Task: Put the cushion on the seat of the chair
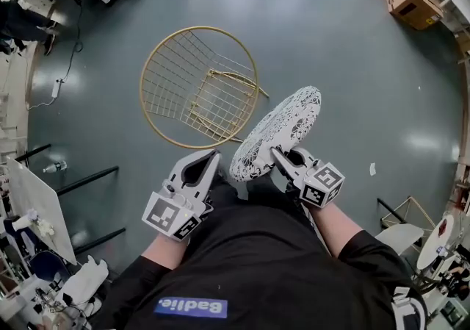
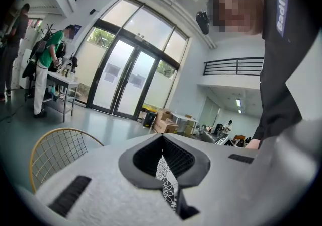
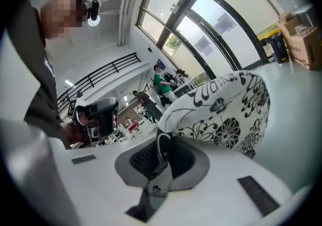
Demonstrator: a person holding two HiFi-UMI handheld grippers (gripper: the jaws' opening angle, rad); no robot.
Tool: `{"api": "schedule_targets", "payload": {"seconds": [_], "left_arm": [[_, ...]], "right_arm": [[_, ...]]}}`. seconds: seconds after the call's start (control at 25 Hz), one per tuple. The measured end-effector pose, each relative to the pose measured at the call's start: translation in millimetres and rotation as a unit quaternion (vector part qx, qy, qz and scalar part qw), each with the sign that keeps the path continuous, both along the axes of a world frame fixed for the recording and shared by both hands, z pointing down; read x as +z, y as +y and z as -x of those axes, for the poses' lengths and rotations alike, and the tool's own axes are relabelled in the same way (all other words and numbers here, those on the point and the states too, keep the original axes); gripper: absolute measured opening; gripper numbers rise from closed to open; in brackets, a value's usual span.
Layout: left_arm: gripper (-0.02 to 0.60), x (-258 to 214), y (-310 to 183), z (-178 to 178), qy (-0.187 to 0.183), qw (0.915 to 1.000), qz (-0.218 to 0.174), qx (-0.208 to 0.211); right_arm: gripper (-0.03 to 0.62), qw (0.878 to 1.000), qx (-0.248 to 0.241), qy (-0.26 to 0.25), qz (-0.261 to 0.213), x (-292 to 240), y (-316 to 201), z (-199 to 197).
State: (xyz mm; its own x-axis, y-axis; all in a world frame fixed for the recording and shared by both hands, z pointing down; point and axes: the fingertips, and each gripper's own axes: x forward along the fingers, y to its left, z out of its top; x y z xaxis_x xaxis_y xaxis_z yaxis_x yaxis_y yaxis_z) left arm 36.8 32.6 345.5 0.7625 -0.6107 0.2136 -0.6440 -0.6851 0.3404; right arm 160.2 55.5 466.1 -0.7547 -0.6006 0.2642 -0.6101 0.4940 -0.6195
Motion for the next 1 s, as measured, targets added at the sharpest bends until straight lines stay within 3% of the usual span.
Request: {"api": "schedule_targets", "payload": {"seconds": [0.44,0.72,1.0], "left_arm": [[0.014,40,-24,-16,-0.010,0.9993,0.031,-0.019],[0.014,57,-31,9,-0.011,0.9987,0.045,-0.019],[0.014,62,-44,51,-0.004,0.9983,0.048,-0.034]], "right_arm": [[0.039,0.997,-0.044,0.051,0.028,92,-37,-17],[0.040,0.994,-0.045,0.078,0.057,135,-55,-4],[0.040,0.992,-0.069,0.088,0.055,143,-81,43]]}}
